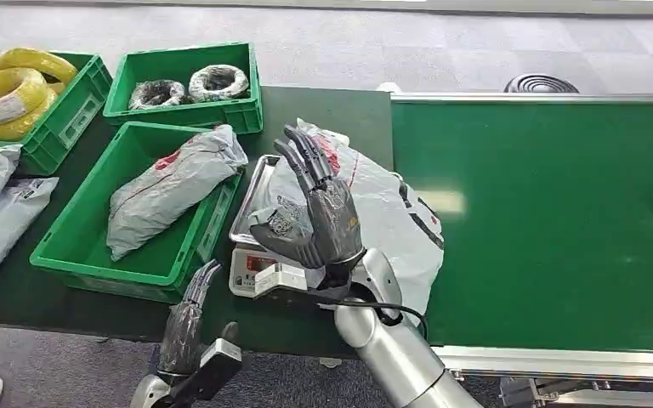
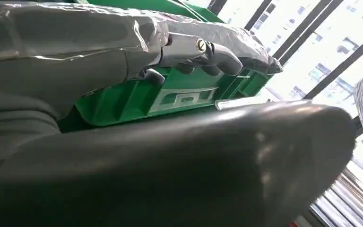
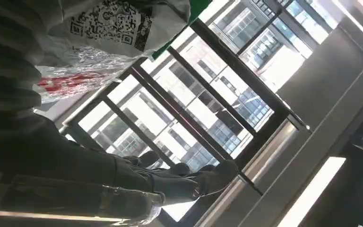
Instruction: Moved the parcel from conveyor to table for the left to box.
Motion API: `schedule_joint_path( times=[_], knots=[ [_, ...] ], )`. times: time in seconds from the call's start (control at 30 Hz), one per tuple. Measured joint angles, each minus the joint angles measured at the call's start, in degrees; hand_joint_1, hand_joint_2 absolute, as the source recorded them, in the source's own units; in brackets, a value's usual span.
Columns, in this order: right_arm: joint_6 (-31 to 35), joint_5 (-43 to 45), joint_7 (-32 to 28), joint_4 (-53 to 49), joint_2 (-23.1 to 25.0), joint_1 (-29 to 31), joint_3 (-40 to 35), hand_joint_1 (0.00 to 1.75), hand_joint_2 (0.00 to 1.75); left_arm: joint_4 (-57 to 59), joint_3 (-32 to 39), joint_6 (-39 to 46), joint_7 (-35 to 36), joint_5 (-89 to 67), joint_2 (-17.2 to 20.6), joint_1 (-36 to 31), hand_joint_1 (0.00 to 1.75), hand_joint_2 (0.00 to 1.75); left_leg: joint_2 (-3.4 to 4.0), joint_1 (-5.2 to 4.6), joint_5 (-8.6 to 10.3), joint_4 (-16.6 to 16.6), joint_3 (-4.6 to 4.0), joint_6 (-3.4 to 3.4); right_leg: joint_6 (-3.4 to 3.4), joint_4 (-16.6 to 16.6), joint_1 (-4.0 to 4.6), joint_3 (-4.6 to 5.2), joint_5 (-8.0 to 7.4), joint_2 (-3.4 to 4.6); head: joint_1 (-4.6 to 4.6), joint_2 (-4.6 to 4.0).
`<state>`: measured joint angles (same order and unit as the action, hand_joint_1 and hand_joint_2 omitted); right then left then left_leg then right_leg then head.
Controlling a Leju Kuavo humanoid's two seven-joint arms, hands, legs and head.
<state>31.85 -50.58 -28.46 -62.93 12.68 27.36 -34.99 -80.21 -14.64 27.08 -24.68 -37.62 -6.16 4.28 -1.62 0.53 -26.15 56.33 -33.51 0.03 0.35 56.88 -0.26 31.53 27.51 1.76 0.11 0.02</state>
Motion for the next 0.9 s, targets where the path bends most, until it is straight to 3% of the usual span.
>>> schedule_joint_path(
  times=[0.57, 0.9],
  knots=[
    [-0.13, -3.78, 3.82, 0.09, -0.09, 1.02, 0.92, 0.0, 1.75, 0.35, 0.61, -0.46, -0.04, 0.33, -0.13, -0.79, 0.0, 0.0, 0.0, 0.0, 0.0, 0.0, 0.0, 0.0, 0.0, 0.0, 0.0, 0.0, 0.0, 0.01, -0.02, 0.0],
    [6.89, -11.15, 3.78, 0.9, 0.31, 6.29, 3.28, 0.0, 1.75, 1.6, 0.74, -1.77, -0.83, -0.28, -0.77, -2.14, 0.0, 0.0, 0.0, -0.01, 0.01, 0.01, 0.0, 0.0, 0.0, 0.01, -0.01, -0.02, -0.02, 0.0, -0.02, 0.0]
  ],
)
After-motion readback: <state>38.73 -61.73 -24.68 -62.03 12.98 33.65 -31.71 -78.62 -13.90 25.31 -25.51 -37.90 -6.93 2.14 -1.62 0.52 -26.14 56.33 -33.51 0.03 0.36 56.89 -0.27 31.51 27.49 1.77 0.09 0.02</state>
